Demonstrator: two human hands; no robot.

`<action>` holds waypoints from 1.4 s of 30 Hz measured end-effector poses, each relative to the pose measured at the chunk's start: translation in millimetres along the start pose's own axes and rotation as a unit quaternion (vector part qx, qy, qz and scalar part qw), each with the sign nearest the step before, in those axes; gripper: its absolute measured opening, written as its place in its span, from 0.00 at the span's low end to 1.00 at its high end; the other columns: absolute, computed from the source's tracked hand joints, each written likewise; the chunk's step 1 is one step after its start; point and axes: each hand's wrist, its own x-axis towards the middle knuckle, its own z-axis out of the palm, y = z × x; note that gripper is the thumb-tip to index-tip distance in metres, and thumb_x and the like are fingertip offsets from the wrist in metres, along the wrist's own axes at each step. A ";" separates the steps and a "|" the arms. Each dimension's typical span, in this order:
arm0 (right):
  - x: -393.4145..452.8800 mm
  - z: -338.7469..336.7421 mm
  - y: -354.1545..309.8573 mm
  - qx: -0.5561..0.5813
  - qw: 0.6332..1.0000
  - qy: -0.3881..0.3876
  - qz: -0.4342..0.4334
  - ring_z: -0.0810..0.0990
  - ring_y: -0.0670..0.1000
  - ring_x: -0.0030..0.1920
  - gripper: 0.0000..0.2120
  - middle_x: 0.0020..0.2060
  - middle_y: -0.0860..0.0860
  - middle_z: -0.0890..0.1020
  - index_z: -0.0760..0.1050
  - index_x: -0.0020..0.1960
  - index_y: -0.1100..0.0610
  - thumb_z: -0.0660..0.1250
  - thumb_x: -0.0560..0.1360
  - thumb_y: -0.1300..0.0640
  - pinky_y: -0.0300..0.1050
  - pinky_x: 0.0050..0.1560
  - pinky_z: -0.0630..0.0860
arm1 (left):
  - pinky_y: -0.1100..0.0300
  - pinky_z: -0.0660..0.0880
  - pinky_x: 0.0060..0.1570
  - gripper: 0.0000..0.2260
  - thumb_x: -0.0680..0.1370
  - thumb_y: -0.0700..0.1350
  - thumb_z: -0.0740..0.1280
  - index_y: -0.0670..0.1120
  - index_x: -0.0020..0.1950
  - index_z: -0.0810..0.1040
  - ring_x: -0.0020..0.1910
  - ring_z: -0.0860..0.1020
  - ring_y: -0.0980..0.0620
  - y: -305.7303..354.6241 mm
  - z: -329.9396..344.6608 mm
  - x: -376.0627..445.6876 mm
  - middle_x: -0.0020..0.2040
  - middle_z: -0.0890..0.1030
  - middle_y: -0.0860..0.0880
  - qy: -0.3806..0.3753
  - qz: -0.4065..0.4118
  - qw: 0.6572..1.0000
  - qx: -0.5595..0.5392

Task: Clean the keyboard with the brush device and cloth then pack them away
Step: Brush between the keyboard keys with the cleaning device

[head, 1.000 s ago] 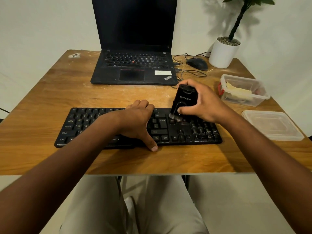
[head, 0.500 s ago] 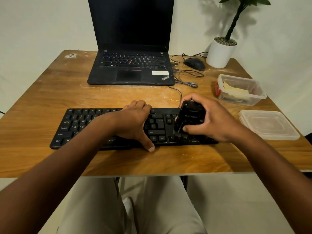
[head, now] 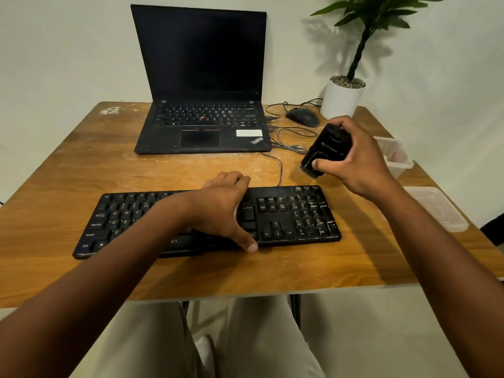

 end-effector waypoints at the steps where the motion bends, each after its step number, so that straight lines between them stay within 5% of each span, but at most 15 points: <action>1: 0.3 3.5 -0.8 0.006 1.000 -0.013 -0.001 0.80 0.36 0.49 0.29 0.50 0.41 0.80 0.73 0.62 0.50 0.81 0.67 0.63 0.33 0.49 0.78 | 0.47 0.50 0.81 0.64 0.64 0.71 0.78 0.49 0.85 0.41 0.82 0.46 0.46 8.5 -1.4 4.5 0.84 0.46 0.52 0.007 0.007 1.000 0.005; 7: -2.6 22.3 2.9 -0.014 0.993 -0.114 -0.009 0.80 0.41 0.52 0.30 0.52 0.42 0.79 0.71 0.61 0.45 0.81 0.68 0.63 0.37 0.47 0.79 | 0.46 0.63 0.76 0.58 0.60 0.72 0.79 0.49 0.81 0.57 0.73 0.59 0.48 30.2 4.9 26.5 0.75 0.60 0.50 0.037 0.022 0.998 0.042; 15: 1.3 -18.8 18.9 -0.097 0.989 -0.113 0.003 0.81 0.49 0.51 0.31 0.51 0.47 0.82 0.73 0.63 0.47 0.81 0.66 0.63 0.47 0.50 0.79 | 0.46 0.64 0.76 0.58 0.60 0.70 0.80 0.49 0.80 0.57 0.72 0.60 0.48 29.8 5.9 29.9 0.73 0.61 0.50 0.031 0.021 0.998 0.042; 20: 2.5 14.5 6.1 -0.007 0.995 -0.099 -0.004 0.79 0.40 0.52 0.32 0.53 0.42 0.78 0.70 0.63 0.46 0.81 0.67 0.64 0.29 0.44 0.76 | 0.46 0.62 0.77 0.60 0.60 0.70 0.80 0.49 0.82 0.54 0.75 0.58 0.48 30.3 4.9 30.0 0.76 0.59 0.50 0.025 0.016 0.999 0.036; 28: 0.2 -16.5 20.0 -0.105 0.986 -0.128 0.009 0.81 0.49 0.51 0.31 0.50 0.46 0.81 0.72 0.62 0.46 0.81 0.66 0.63 0.46 0.49 0.79 | 0.46 0.62 0.77 0.60 0.60 0.70 0.81 0.48 0.82 0.54 0.75 0.57 0.47 27.8 7.2 31.0 0.76 0.58 0.50 0.030 0.019 0.999 0.028; 33: 2.8 1.3 6.1 -0.032 0.995 -0.096 0.003 0.79 0.40 0.52 0.31 0.53 0.41 0.78 0.71 0.64 0.47 0.81 0.67 0.63 0.30 0.45 0.77 | 0.46 0.61 0.78 0.61 0.60 0.69 0.81 0.48 0.82 0.53 0.75 0.57 0.47 28.6 7.1 30.6 0.76 0.58 0.50 0.028 0.020 0.999 0.027; 39: -8.7 -1.0 19.2 -0.060 0.991 -0.122 0.009 0.79 0.40 0.53 0.31 0.52 0.40 0.79 0.71 0.62 0.44 0.81 0.68 0.64 0.31 0.45 0.76 | 0.47 0.63 0.76 0.59 0.60 0.70 0.81 0.48 0.81 0.56 0.73 0.59 0.48 28.5 7.4 30.9 0.74 0.60 0.50 0.036 0.022 0.999 0.026; 42: -5.9 -20.4 23.6 -0.112 0.988 -0.105 0.005 0.80 0.49 0.51 0.31 0.51 0.45 0.81 0.72 0.63 0.46 0.82 0.67 0.62 0.36 0.47 0.75 | 0.46 0.63 0.77 0.59 0.59 0.70 0.81 0.48 0.81 0.56 0.74 0.59 0.48 27.6 8.7 31.0 0.74 0.60 0.49 0.038 0.022 0.999 0.025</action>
